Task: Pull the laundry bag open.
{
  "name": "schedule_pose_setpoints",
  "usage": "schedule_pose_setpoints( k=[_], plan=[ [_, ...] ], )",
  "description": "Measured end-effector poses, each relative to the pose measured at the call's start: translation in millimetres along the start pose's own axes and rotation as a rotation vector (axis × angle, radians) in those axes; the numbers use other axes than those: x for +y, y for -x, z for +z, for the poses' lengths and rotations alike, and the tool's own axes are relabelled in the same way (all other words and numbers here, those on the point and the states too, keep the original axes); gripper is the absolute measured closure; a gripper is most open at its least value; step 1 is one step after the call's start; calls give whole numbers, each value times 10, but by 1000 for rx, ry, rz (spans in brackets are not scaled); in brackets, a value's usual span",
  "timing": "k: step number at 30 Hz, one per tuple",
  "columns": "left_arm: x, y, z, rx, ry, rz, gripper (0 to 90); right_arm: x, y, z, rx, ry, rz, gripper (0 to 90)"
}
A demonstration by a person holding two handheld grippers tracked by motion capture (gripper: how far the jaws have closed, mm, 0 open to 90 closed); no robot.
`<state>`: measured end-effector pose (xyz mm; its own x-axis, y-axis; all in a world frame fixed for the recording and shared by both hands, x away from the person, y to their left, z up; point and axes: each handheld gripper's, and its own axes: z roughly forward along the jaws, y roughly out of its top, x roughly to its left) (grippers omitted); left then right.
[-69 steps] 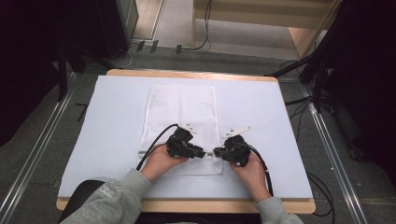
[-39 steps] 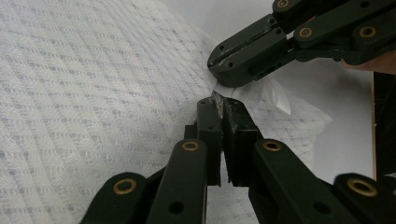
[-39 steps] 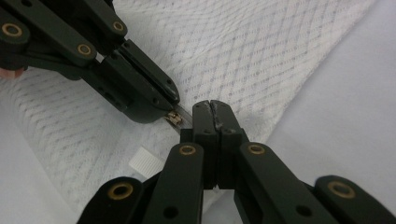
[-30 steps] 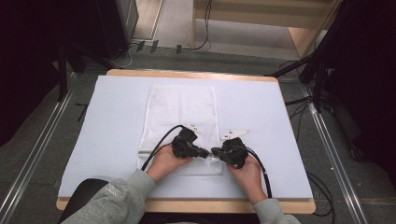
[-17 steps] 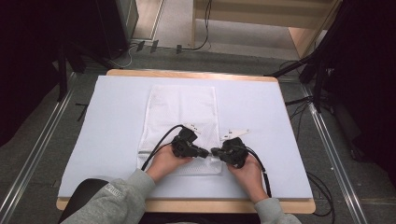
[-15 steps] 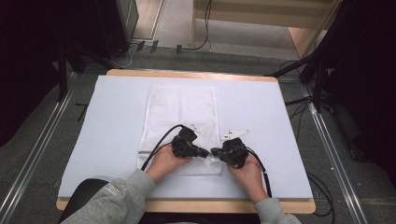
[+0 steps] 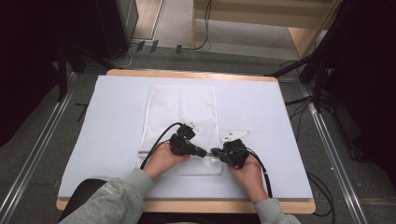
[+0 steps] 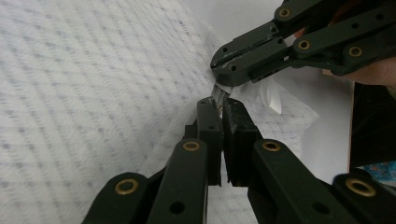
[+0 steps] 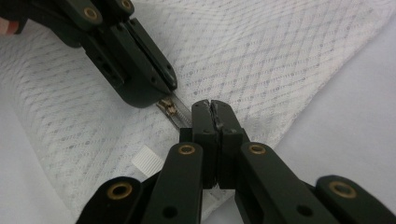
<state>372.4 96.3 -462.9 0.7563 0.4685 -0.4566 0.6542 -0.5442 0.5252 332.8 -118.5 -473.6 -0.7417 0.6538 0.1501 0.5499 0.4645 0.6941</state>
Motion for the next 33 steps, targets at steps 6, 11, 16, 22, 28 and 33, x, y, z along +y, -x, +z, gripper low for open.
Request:
schedule_pose_setpoints(
  k=[6, 11, 16, 22, 28, 33],
  plan=[
    [1, -24, -57, -10, -17, -5, 879, -7, 16, 3, 11, 7, -1, 900],
    [8, -50, -101, -26, -29, -13, 879, -13, 27, 2, 18, 11, 14, 900],
    [-2, -61, -146, -31, -30, -18, 879, -12, 26, 1, 18, 10, 13, 900],
    [-17, -81, -234, -33, -34, -14, 879, -10, 31, 3, 19, 10, 9, 900],
    [-33, -123, -305, -33, -46, -17, 878, -8, 40, 3, 25, 8, 9, 900],
    [-52, -141, -343, -35, -43, -26, 879, -4, 51, 3, 35, 3, 7, 900]
  ],
)
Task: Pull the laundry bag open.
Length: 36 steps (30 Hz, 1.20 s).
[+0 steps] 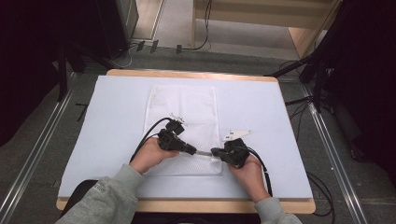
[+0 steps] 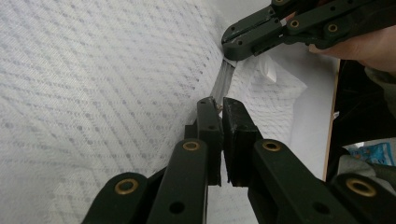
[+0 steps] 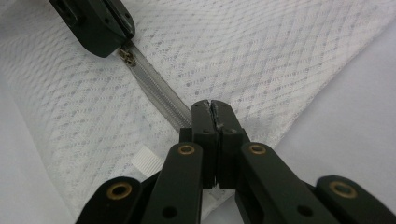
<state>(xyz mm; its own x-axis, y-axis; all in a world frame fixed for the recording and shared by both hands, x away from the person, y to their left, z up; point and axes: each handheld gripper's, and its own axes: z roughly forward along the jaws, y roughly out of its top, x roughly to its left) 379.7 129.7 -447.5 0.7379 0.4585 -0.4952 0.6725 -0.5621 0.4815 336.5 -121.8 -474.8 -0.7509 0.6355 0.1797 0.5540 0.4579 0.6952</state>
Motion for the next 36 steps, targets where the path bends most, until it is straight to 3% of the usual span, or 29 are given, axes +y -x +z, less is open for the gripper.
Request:
schedule_pose_setpoints(
  k=[5, 17, 20, 24, 28, 36],
  plan=[
    [-14, 16, -11, 4, -8, 13, 879, 5, -3, 3, 3, -1, -1, 900],
    [-1, 24, 3, 38, -36, -16, 882, 3, -9, 4, -3, 1, -12, 900],
    [-9, 4, -45, 57, -37, -22, 882, 3, -9, 4, -5, 1, -16, 900],
    [-33, -10, -106, 39, -38, -31, 881, 6, -17, 8, -7, 2, -27, 900],
    [-59, 1, -155, 72, -46, -32, 882, 7, -18, 9, -5, 1, -26, 900],
    [-138, -50, -341, 59, -36, -53, 881, 11, -14, 9, -3, -3, -27, 900]
  ],
)
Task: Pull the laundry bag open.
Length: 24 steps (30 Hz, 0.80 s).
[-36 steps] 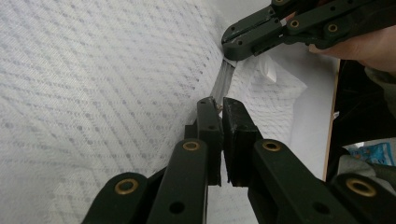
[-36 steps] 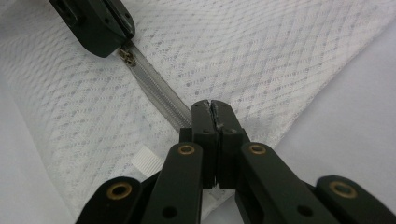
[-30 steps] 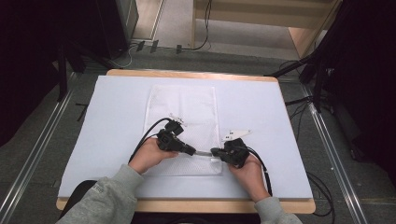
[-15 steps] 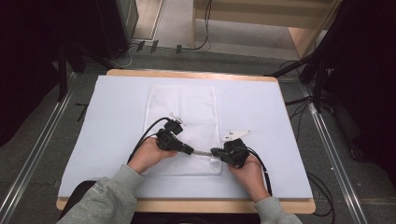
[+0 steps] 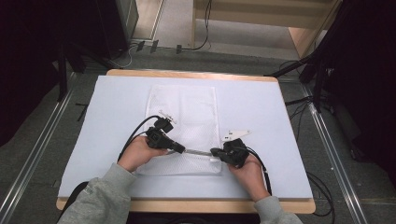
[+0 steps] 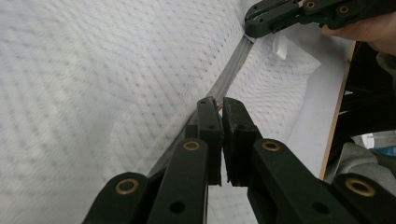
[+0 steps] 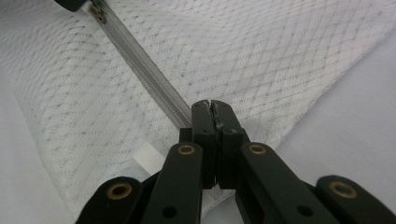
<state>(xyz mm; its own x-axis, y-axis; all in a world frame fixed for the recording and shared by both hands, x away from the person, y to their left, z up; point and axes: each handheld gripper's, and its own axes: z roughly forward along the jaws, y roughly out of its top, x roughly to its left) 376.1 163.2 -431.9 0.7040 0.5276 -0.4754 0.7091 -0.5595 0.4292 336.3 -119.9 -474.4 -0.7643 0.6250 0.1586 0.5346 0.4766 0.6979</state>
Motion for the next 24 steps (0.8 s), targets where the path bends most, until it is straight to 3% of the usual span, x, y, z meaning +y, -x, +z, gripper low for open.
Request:
schedule_pose_setpoints(
  k=[4, 15, 19, 24],
  plan=[
    [-54, -43, -96, 18, 14, -12, 881, 5, 4, 0, 3, -4, 3, 900],
    [-117, -75, -140, 4, 0, -30, 882, 14, 8, 4, 9, -9, -2, 900],
    [-142, -88, -146, 45, -9, -38, 882, 15, 6, 3, 10, -11, 0, 900],
    [-176, -135, -194, 53, -11, -62, 882, 15, 9, 3, 10, -11, 1, 900]
  ],
)
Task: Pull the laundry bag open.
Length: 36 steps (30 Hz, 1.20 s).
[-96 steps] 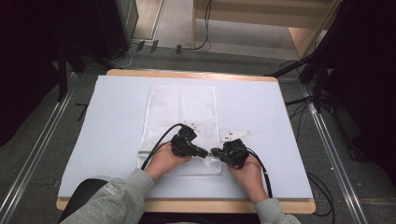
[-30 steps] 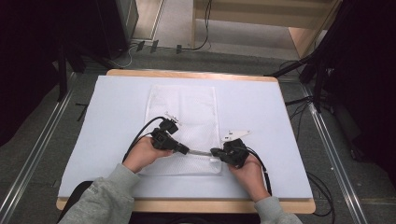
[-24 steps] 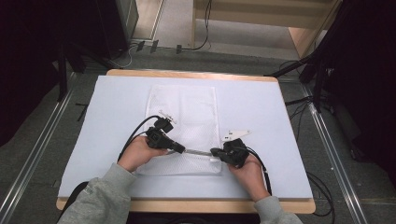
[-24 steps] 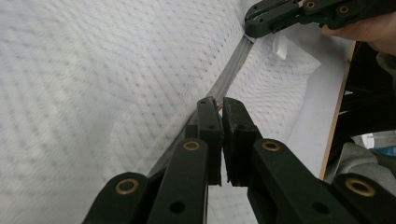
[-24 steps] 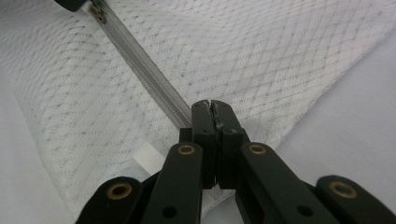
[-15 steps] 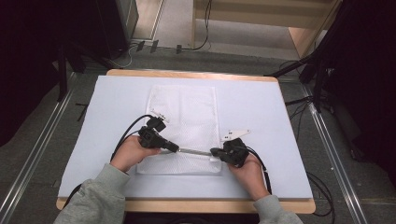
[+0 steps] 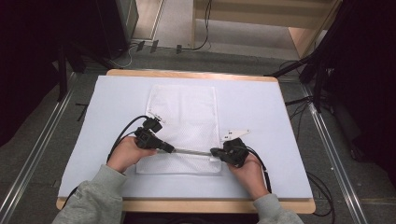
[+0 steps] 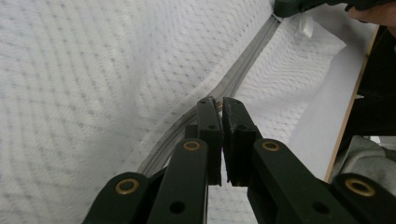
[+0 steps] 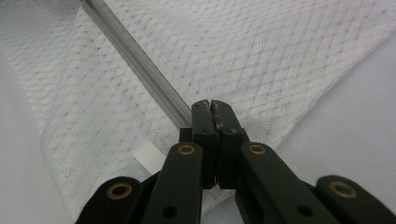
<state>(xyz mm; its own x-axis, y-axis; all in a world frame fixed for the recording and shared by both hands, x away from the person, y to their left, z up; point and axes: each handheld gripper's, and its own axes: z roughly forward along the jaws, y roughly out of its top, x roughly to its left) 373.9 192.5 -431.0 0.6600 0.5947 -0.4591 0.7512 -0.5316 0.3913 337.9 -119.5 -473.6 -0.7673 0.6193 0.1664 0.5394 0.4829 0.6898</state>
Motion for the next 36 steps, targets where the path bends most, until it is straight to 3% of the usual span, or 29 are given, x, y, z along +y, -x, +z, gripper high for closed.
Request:
schedule_pose_setpoints(
  k=[3, 5, 7, 13, 14, 17, 20, 23, 27, 28, 29, 36],
  plan=[
    [-12, -14, -19, 14, -11, -5, 882, 0, 2, 0, 1, 0, -2, 900],
    [-25, -24, -17, 67, -18, -4, 882, 0, 2, 0, 1, 0, -1, 900],
    [-39, -49, -20, 76, -24, -7, 882, -1, 2, 0, 1, 1, -1, 900],
    [-72, -96, -78, 41, -15, -28, 882, -3, 3, 0, 1, 2, -3, 900],
    [-79, -98, -89, 57, -14, -26, 881, -2, 2, 0, 2, 2, -2, 900],
    [-101, -116, -117, 48, -1, -44, 881, -3, 4, 0, 2, 2, -2, 900],
    [-126, -137, -140, 37, -5, -27, 882, -2, 6, 0, 4, 2, 1, 900],
    [-142, -153, -162, 31, 6, -38, 882, 2, 6, 2, 3, 1, -2, 900],
    [-175, -183, -204, 43, 13, -53, 882, 3, 7, 2, 2, 0, -8, 900],
    [-185, -193, -209, 26, 16, -57, 882, 3, 9, 3, 2, 1, -10, 900],
    [-192, -198, -221, 42, 15, -57, 882, 4, 10, 4, 3, 1, -8, 900],
    [-249, -264, -291, 43, 28, -73, 882, 7, 15, 4, 5, 0, -5, 900]
  ],
)
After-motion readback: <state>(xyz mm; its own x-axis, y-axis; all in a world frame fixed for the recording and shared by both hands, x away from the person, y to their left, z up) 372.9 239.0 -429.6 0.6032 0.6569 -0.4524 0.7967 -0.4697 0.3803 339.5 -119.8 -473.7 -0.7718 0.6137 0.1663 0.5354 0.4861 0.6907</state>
